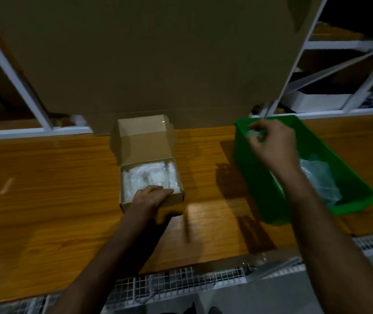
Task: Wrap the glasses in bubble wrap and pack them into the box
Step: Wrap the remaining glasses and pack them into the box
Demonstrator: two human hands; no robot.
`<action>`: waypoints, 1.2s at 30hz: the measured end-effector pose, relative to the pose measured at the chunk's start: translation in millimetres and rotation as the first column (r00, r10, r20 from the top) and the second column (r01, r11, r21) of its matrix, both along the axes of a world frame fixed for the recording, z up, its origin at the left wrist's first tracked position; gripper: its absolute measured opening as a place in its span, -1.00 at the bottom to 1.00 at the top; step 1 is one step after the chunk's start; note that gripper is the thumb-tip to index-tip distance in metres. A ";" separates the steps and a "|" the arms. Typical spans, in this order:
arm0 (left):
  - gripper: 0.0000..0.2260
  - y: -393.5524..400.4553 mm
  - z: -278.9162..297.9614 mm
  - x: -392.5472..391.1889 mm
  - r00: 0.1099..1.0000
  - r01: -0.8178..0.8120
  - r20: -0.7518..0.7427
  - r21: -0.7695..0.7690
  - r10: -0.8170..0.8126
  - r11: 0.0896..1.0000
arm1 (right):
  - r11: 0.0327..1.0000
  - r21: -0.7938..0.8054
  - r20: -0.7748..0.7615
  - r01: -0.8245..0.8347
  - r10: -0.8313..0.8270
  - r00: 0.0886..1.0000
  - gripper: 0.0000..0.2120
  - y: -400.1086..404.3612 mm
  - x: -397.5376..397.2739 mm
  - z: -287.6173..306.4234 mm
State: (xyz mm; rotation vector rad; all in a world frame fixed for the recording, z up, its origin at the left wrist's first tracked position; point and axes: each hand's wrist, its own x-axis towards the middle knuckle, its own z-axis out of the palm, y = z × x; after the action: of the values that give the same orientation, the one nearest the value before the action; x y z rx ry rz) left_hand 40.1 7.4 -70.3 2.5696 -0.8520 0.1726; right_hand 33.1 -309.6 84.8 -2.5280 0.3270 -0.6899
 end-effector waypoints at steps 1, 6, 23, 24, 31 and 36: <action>-0.52 -0.6 0.5 2.7 1.000 0.006 0.006 0.001 -0.006 1.000 | 0.996 -0.001 -0.068 0.093 -0.093 0.993 -0.75 -23.9 5.9 -0.3; -0.23 -4.9 6.3 18.3 0.999 -0.002 -0.047 0.103 0.006 0.995 | 0.968 -0.072 -0.680 0.242 -0.225 0.697 -0.57 -107.2 19.9 -33.3; -0.59 -35.5 1.4 1.1 0.997 -0.018 -0.072 -0.160 0.007 0.987 | 0.997 -0.072 -0.791 -0.005 -0.054 0.609 -0.43 -128.8 12.4 -79.4; -0.59 -34.4 1.6 1.1 0.994 -0.049 -0.107 -0.171 0.031 0.984 | 0.998 -0.063 -0.744 0.029 -0.067 0.665 -0.51 -129.1 14.1 -74.2; -0.59 -36.4 10.7 -3.8 0.979 -0.096 -0.197 -0.255 0.046 0.962 | 0.945 0.274 -0.148 0.180 -0.144 0.978 -0.86 -132.3 0.2 -37.5; -0.58 -46.7 25.5 -7.7 0.983 -0.142 -0.163 -0.375 0.086 0.916 | 0.782 0.623 0.223 0.015 -0.197 0.955 -0.82 -87.7 -19.8 -10.4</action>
State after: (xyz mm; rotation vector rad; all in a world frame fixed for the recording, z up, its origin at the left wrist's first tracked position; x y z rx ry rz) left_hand 32.4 -39.3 -44.9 2.2285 -0.5497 0.1684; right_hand 13.3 -397.3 74.4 -1.7701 0.5061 -0.8114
